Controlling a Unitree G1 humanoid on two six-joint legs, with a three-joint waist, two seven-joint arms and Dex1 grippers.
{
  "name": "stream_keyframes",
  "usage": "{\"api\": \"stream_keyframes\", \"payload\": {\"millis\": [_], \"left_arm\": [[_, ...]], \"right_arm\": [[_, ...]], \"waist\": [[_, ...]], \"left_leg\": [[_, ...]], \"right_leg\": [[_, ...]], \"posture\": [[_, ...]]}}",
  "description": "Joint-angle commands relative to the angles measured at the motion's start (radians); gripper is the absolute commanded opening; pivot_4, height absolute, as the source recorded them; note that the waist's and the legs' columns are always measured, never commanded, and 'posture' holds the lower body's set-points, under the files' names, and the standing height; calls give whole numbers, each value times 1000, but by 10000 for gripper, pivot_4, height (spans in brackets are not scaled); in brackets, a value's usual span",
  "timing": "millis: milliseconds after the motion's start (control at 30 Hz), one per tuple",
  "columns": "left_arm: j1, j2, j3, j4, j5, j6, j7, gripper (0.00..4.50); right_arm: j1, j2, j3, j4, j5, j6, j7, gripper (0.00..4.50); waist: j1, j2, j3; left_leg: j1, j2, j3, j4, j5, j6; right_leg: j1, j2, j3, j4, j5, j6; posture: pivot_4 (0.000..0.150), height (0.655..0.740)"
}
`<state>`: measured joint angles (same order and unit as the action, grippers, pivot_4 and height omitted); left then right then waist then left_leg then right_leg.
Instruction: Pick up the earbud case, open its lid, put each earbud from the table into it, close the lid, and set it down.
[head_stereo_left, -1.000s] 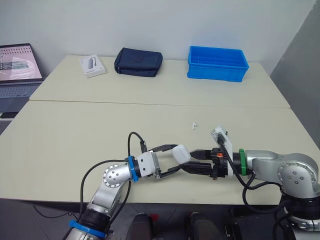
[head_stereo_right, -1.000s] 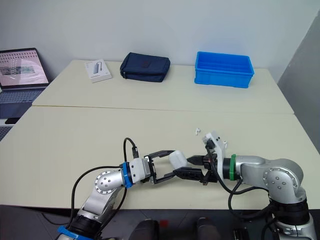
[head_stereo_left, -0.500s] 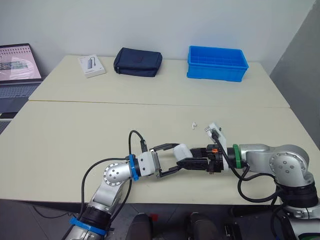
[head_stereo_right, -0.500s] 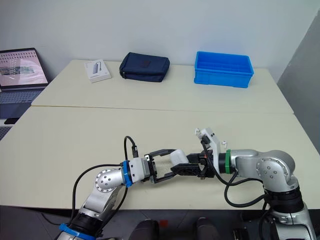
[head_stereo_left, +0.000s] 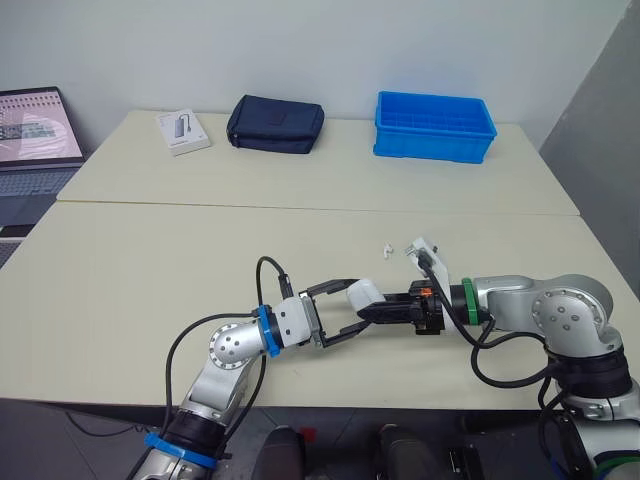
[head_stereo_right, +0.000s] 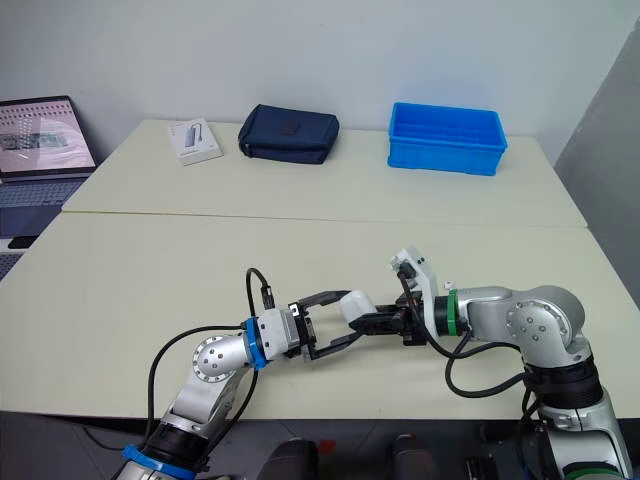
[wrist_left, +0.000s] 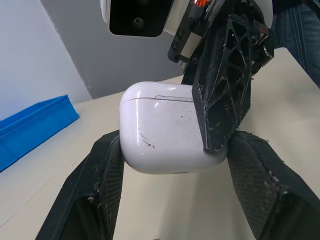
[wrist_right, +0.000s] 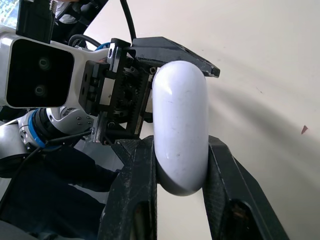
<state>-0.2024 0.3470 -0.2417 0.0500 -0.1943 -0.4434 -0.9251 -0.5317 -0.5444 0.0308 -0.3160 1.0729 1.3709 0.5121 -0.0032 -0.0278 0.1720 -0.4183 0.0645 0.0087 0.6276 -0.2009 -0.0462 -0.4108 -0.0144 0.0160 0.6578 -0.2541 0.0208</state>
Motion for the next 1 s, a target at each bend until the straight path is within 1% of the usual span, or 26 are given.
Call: {"api": "stream_keyframes", "payload": {"millis": [33,67,167,200,333,400,467,533,667,833,1000], "left_arm": [[4,7,1,-23,-36,28,-17,30784],[3,14,5,-26,-51,40,-28,34425],[-9,53,14,-39,-78,99,-66,42731],[-15,73,18,-45,-86,131,-80,44948],[-35,171,22,-85,-98,332,-114,45000],[-59,216,28,-141,-123,510,-100,45000],[-87,244,22,-199,-131,638,-92,45000],[-111,255,7,-244,-115,714,-76,45000],[-163,231,-27,-329,-118,869,-42,45000],[-212,210,-74,-369,-135,939,-76,45000],[-259,190,-85,-309,-122,920,-111,45000]], "right_arm": [[-42,-18,-10,-8,2,-6,40,7855],[-49,-23,-7,-6,-2,-6,46,7855],[-69,-63,34,-22,-49,-37,89,7855],[-78,-93,68,-36,-88,-68,117,7855],[-106,-196,198,-79,-246,-196,215,7854],[-126,-274,302,-119,-372,-302,285,7855],[-139,-343,399,-152,-496,-404,349,7855],[-144,-357,433,-160,-546,-442,376,7855],[-150,-347,460,-163,-610,-473,412,7854],[-147,-336,475,-152,-664,-496,457,7854],[-154,-321,473,-136,-701,-508,497,7854]], "waist": [[0,0,0],[0,0,0],[-1,0,0],[-2,0,0],[-3,1,1],[-3,1,2],[-3,1,2],[-3,1,2],[-3,0,2],[-2,0,2],[-2,0,2]], "left_leg": [[0,0,0,0,0,0],[0,0,0,0,0,0],[0,0,0,0,0,0],[0,0,0,0,0,0],[0,0,0,-1,0,0],[-1,0,0,-1,0,0],[-5,0,0,-1,0,0],[-8,0,0,0,0,0],[-9,0,0,0,0,0],[-9,0,-2,0,0,0],[-9,0,-3,1,0,0]], "right_leg": [[0,0,0,0,0,0],[0,0,0,0,0,0],[-1,0,0,1,0,0],[0,0,0,1,0,-1],[-2,0,0,1,-1,-2],[-3,0,0,1,-1,-2],[-6,0,-1,1,-1,-2],[-10,0,0,1,-1,0],[-10,1,0,2,0,1],[-10,2,-1,2,-1,1],[-10,2,-1,5,-1,1]], "posture": [[1500,7400],[1500,7400],[1500,7400],[1500,7400],[1500,7400],[1500,7400],[1500,7400],[1500,7400],[1500,7400],[1500,7400],[1500,7400]]}}
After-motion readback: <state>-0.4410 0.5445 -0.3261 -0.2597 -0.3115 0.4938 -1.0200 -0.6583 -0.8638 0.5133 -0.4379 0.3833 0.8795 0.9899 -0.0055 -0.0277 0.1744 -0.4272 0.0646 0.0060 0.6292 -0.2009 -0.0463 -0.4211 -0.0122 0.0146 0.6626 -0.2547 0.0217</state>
